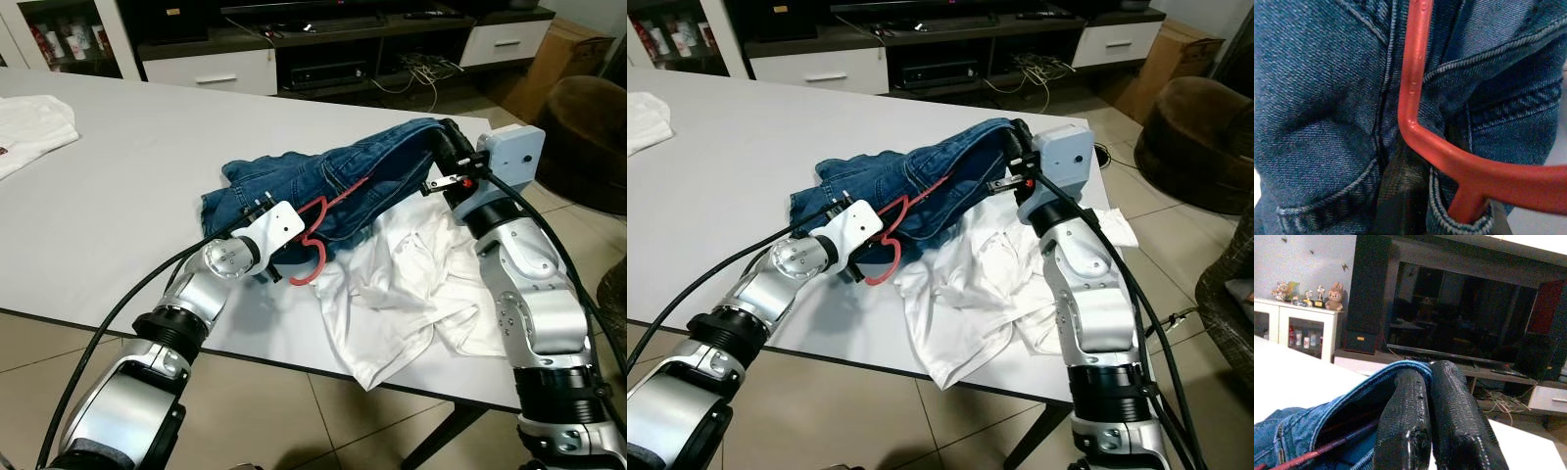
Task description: Hang hanger
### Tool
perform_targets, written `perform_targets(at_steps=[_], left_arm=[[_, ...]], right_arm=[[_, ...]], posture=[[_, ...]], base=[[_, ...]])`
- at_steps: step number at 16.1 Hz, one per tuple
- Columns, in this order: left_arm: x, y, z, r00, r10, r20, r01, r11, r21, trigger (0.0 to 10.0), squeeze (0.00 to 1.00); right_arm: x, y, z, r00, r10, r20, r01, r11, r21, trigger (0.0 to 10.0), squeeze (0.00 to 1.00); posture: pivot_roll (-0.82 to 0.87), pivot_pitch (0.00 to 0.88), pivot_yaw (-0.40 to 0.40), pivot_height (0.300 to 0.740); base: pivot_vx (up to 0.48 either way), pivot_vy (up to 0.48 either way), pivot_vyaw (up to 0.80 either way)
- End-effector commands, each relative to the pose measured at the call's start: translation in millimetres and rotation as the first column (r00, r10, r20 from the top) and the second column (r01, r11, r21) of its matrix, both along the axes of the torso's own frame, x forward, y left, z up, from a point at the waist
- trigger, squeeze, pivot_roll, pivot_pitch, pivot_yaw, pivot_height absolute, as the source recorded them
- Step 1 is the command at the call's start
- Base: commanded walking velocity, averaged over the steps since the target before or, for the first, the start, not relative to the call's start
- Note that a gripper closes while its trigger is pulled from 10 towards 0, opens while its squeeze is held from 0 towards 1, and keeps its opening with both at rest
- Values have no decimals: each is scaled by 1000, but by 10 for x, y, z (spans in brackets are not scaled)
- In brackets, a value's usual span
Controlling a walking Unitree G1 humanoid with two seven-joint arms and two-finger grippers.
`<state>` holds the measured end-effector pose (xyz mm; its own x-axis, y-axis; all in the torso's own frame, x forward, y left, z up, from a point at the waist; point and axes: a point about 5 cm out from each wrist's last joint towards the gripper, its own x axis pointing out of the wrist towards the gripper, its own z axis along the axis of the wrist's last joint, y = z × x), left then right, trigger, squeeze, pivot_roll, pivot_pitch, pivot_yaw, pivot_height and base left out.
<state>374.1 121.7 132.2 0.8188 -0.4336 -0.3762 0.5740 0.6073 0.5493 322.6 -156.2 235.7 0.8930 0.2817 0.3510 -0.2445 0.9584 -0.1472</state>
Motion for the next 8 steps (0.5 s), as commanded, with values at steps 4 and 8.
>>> perform_targets(at_steps=[4, 8], left_arm=[[58, 52, -23, 994, 97, -53, -99, 995, -28, 10000, 0], [86, -109, 74, 995, 73, -65, -80, 991, -110, 10000, 0]], right_arm=[[-221, 384, 26, 963, 270, -22, -271, 960, -67, 0, 0], [-332, 665, -218, 914, 389, -115, -400, 911, -101, 0, 0]], posture=[[1, 45, 10, 740], [10, 43, 13, 740]], base=[[0, 0, 0], [0, 0, 0]])
